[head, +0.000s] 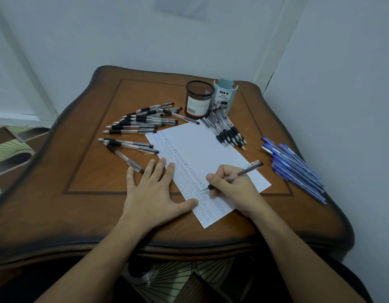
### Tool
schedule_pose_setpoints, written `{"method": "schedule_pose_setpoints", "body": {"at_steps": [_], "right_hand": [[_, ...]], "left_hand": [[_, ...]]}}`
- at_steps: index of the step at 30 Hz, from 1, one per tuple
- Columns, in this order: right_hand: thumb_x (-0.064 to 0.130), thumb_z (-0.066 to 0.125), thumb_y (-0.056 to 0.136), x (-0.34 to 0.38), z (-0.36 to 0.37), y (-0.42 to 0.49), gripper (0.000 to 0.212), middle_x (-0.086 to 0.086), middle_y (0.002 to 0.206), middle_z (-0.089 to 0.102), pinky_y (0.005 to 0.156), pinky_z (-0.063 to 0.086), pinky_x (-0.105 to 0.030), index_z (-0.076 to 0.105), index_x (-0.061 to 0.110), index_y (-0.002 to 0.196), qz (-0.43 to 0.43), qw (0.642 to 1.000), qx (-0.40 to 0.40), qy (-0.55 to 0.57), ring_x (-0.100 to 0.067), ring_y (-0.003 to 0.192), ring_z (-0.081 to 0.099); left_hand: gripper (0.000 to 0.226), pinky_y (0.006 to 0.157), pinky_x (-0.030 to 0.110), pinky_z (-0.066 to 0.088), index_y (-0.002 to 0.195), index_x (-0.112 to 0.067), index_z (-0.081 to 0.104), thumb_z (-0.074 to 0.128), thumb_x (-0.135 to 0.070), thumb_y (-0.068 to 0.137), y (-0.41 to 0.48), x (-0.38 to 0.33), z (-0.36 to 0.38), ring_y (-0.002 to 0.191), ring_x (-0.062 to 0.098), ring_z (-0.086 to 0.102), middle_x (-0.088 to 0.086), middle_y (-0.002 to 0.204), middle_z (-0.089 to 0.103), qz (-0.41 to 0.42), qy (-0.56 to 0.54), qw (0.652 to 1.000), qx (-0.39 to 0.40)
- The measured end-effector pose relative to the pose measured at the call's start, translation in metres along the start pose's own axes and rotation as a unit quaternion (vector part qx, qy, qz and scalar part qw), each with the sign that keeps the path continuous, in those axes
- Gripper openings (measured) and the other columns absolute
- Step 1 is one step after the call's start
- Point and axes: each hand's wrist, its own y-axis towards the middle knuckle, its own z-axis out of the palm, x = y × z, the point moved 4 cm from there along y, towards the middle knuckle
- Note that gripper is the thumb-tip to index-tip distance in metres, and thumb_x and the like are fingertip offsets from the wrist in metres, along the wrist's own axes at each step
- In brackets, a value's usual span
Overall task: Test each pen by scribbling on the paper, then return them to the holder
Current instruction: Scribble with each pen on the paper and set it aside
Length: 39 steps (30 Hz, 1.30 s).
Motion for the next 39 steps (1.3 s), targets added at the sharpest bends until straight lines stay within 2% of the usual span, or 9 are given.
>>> {"method": "schedule_pose_setpoints", "body": {"at_steps": [8,11,15,19,24,27,30,32,39], "right_hand": [[0.009,0.078,0.082,-0.0043,-0.0008,-0.0041,0.032,-0.02,0.061,0.059,0.06,0.045,-0.031,0.051,-0.004,0.068,-0.003,0.999,-0.026,-0.034,-0.012,0.054,0.055],[0.01,0.076,0.079,-0.0073,-0.0012,-0.0029,0.035,-0.015,0.056,0.054,0.06,0.044,-0.033,0.048,0.003,0.059,-0.007,0.998,-0.043,-0.043,-0.015,0.054,0.054],[0.008,0.074,0.08,-0.0084,-0.0021,-0.0023,0.039,-0.018,0.055,0.052,0.06,0.045,-0.037,0.049,0.017,0.052,-0.017,0.997,-0.042,-0.067,-0.02,0.056,0.055],[0.01,0.074,0.08,-0.0097,-0.002,-0.0016,0.037,-0.008,0.053,0.051,0.059,0.045,-0.037,0.049,0.015,0.053,-0.018,0.997,-0.036,-0.069,-0.019,0.056,0.057],[0.016,0.072,0.078,-0.0087,-0.0009,-0.002,0.035,-0.02,0.057,0.053,0.059,0.041,-0.035,0.046,0.011,0.056,-0.026,0.996,-0.034,-0.083,-0.023,0.059,0.055],[0.015,0.072,0.079,-0.0084,-0.0009,-0.0023,0.035,-0.019,0.057,0.054,0.058,0.04,-0.034,0.047,0.014,0.054,-0.026,0.995,-0.032,-0.093,-0.021,0.059,0.054],[0.011,0.071,0.079,-0.0072,-0.0018,-0.0029,0.037,-0.019,0.055,0.046,0.055,0.039,-0.029,0.043,0.007,0.056,-0.028,0.995,-0.038,-0.086,-0.012,0.054,0.051],[0.004,0.072,0.081,-0.0074,-0.0016,-0.003,0.04,-0.011,0.053,0.042,0.053,0.038,-0.026,0.04,0.003,0.057,-0.031,0.996,-0.044,-0.073,-0.01,0.051,0.05],[0.008,0.07,0.08,-0.0095,-0.003,-0.002,0.041,-0.003,0.053,0.039,0.056,0.036,-0.033,0.039,0.013,0.053,-0.046,0.995,-0.051,-0.078,-0.021,0.057,0.047]], "left_hand": [[0.112,0.116,0.059,-0.008,0.155,-0.034,0.004,0.01,-0.097,0.063,-0.0015,0.0,-0.0013,0.151,0.014,-0.008,-0.009,0.165,-0.003,0.0,-0.003,1.0,-0.008],[0.113,0.116,0.059,-0.008,0.156,-0.034,0.005,0.009,-0.097,0.062,-0.0015,-0.0001,-0.0019,0.151,0.014,-0.009,-0.008,0.165,-0.003,-0.001,-0.004,1.0,-0.009],[0.115,0.115,0.059,-0.009,0.156,-0.034,0.004,0.007,-0.097,0.06,-0.0014,-0.0003,-0.0018,0.15,0.014,-0.009,-0.008,0.165,-0.004,-0.001,-0.005,1.0,-0.005],[0.114,0.116,0.059,-0.009,0.156,-0.034,0.003,0.008,-0.097,0.061,-0.0012,0.0004,-0.0016,0.15,0.014,-0.009,-0.009,0.165,-0.005,-0.002,-0.006,1.0,-0.004],[0.112,0.116,0.059,-0.008,0.155,-0.035,0.002,0.009,-0.097,0.063,-0.0007,0.0006,-0.0003,0.15,0.014,-0.009,-0.009,0.164,-0.005,-0.001,-0.001,1.0,-0.004],[0.112,0.116,0.06,-0.007,0.156,-0.035,0.003,0.01,-0.097,0.063,-0.0002,0.0007,-0.0002,0.151,0.014,-0.009,-0.009,0.164,-0.004,0.0,-0.002,1.0,-0.005],[0.112,0.116,0.059,-0.008,0.156,-0.035,0.005,0.011,-0.097,0.063,-0.001,-0.0002,-0.0001,0.151,0.014,-0.008,-0.009,0.164,-0.003,0.0,-0.009,1.0,-0.01],[0.112,0.116,0.059,-0.008,0.156,-0.035,0.005,0.012,-0.097,0.063,-0.0012,-0.0001,-0.0005,0.151,0.013,-0.008,-0.01,0.164,-0.003,-0.001,-0.009,1.0,-0.01],[0.112,0.116,0.059,-0.008,0.156,-0.035,0.005,0.011,-0.097,0.063,-0.0011,0.0,-0.0013,0.151,0.014,-0.008,-0.009,0.165,-0.003,-0.001,-0.012,1.0,-0.007]]}}
